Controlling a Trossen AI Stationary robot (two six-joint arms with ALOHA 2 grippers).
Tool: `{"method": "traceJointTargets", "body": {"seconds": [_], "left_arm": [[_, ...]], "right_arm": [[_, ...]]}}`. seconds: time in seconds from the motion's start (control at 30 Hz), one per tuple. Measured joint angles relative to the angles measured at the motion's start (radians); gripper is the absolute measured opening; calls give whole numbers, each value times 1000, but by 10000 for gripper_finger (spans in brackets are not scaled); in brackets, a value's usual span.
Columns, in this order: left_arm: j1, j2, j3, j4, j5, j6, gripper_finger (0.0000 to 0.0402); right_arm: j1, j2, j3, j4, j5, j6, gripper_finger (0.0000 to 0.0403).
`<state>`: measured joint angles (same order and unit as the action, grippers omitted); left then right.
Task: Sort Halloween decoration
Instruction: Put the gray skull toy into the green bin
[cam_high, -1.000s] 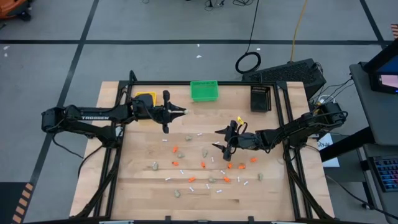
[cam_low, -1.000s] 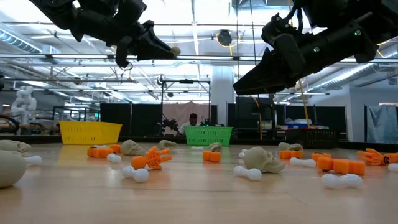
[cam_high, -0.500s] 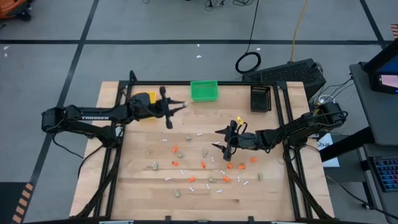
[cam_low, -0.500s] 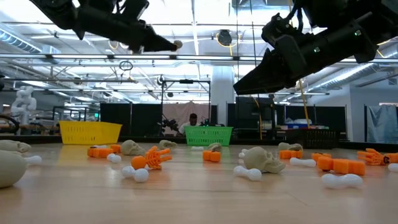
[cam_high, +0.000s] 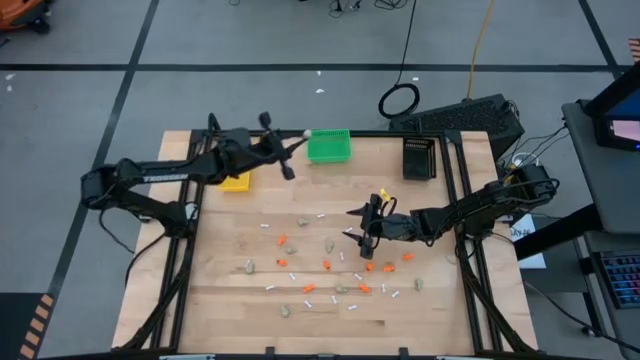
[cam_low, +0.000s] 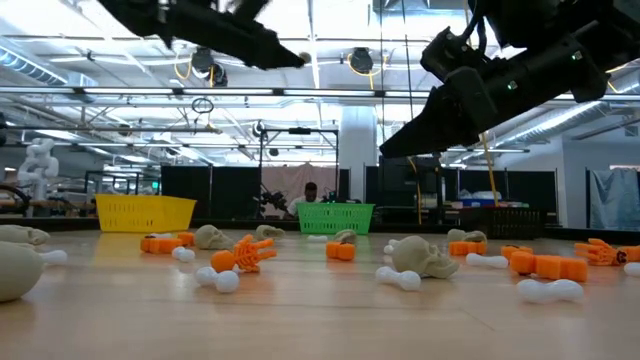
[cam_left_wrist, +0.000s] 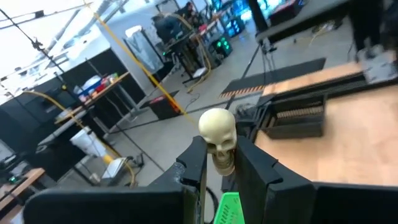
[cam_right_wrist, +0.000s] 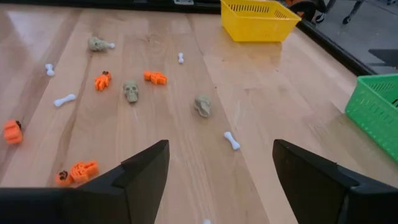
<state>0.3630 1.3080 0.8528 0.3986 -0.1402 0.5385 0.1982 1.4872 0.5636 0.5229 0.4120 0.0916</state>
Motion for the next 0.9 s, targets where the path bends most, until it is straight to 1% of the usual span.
{"method": "traceJointTargets", "body": {"seconds": [0.1,0.3,0.4,0.53,0.67,0.9], "left_arm": [[30,88,65,-8,0,0,57],[75,262,215,-170,0,-10,57],[91,342,272,-211,0,-10,57],[108,433,317,-242,1,-10,57],[116,500,351,-308,2,-10,57],[116,581,356,-353,5,-11,57]], "right_arm": [[0,0,0,-14,-20,13,272],[25,0,0,-33,-25,54,272],[46,0,0,-27,-24,54,272],[61,0,0,-27,-23,54,272],[73,0,0,-27,-22,57,272],[79,0,0,-27,-21,57,272]]}}
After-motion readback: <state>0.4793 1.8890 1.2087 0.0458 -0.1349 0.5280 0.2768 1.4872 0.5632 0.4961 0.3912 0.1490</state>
